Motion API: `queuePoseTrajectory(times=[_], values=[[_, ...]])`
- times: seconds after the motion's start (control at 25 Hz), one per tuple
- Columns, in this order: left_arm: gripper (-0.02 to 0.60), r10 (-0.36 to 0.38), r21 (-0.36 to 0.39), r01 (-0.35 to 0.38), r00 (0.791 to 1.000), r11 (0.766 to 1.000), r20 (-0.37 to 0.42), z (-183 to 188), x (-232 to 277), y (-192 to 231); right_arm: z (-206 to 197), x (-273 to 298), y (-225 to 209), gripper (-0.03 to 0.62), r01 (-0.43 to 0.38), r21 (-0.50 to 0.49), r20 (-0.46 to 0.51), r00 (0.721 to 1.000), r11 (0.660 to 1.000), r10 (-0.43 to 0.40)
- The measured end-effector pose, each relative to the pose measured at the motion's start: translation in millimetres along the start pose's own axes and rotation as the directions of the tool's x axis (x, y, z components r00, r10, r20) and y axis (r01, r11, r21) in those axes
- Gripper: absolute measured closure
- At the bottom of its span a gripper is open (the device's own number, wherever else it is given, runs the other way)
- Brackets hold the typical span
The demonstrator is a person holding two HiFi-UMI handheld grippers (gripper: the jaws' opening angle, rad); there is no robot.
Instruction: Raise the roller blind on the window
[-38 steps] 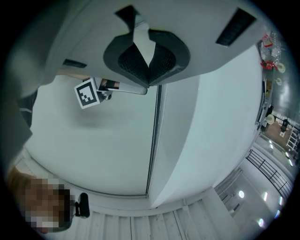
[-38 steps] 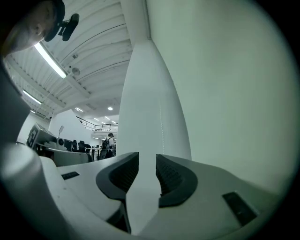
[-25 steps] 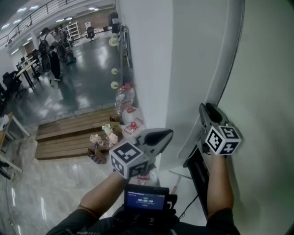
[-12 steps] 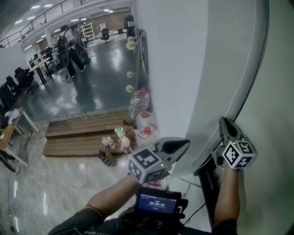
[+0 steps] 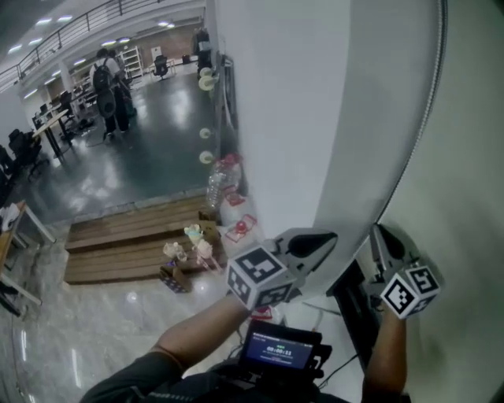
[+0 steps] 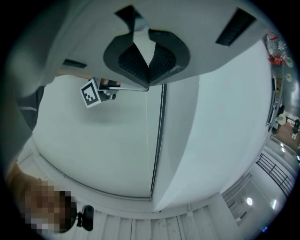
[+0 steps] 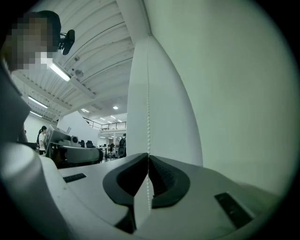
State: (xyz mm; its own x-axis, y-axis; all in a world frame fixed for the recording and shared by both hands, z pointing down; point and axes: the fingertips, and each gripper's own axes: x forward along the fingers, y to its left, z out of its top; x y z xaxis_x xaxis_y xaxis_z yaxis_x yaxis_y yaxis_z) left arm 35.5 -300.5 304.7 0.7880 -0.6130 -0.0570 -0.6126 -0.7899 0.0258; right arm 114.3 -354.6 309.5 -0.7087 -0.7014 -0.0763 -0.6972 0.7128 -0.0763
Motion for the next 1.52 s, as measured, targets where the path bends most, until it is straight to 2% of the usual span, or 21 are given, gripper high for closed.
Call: queuePoseTrajectory(times=[0.32,0.44,1.0,1.04,1.08,1.2,1.44,1.48,1.52], values=[[0.592,-0.121,-0.003,0.121,0.992,0.993,0.025,22,17,-29,12,-39,31,0.588,0.031,-0.009,0.002,1.000,0.999,-0.031],[0.592,-0.176,0.002,0.176,0.984,0.984,0.029,29,28,-41,13,-48,35,0.588,0.030,-0.003,-0.003,1.000,1.000,-0.030],[0.589,-0.337,-0.004,0.338,0.940,0.941,0.047,62,63,-70,18,-59,61,0.586,0.000,0.004,-0.030,1.000,1.000,0.001],[0.522,-0.345,-0.011,0.346,0.937,0.938,0.048,62,63,-71,18,-59,61,0.586,0.000,0.007,-0.029,1.000,1.000,0.001],[0.514,-0.348,-0.018,0.350,0.936,0.937,0.050,62,62,-70,17,-58,61,0.586,-0.001,0.011,-0.030,1.000,1.000,0.001],[0.514,-0.349,-0.025,0.350,0.935,0.936,0.059,62,63,-66,16,-56,61,0.586,-0.004,0.019,-0.030,1.000,1.000,0.004],[0.503,-0.401,-0.046,0.405,0.913,0.913,0.075,64,58,-68,14,-53,56,0.586,0.006,0.026,-0.023,1.000,1.000,-0.006],[0.432,-0.410,-0.045,0.415,0.908,0.909,0.080,66,57,-70,13,-52,56,0.586,0.001,0.024,-0.030,1.000,1.000,-0.001],[0.422,-0.412,-0.037,0.416,0.908,0.909,0.078,67,56,-71,11,-50,58,0.586,-0.011,0.027,-0.037,0.999,1.000,0.012]])
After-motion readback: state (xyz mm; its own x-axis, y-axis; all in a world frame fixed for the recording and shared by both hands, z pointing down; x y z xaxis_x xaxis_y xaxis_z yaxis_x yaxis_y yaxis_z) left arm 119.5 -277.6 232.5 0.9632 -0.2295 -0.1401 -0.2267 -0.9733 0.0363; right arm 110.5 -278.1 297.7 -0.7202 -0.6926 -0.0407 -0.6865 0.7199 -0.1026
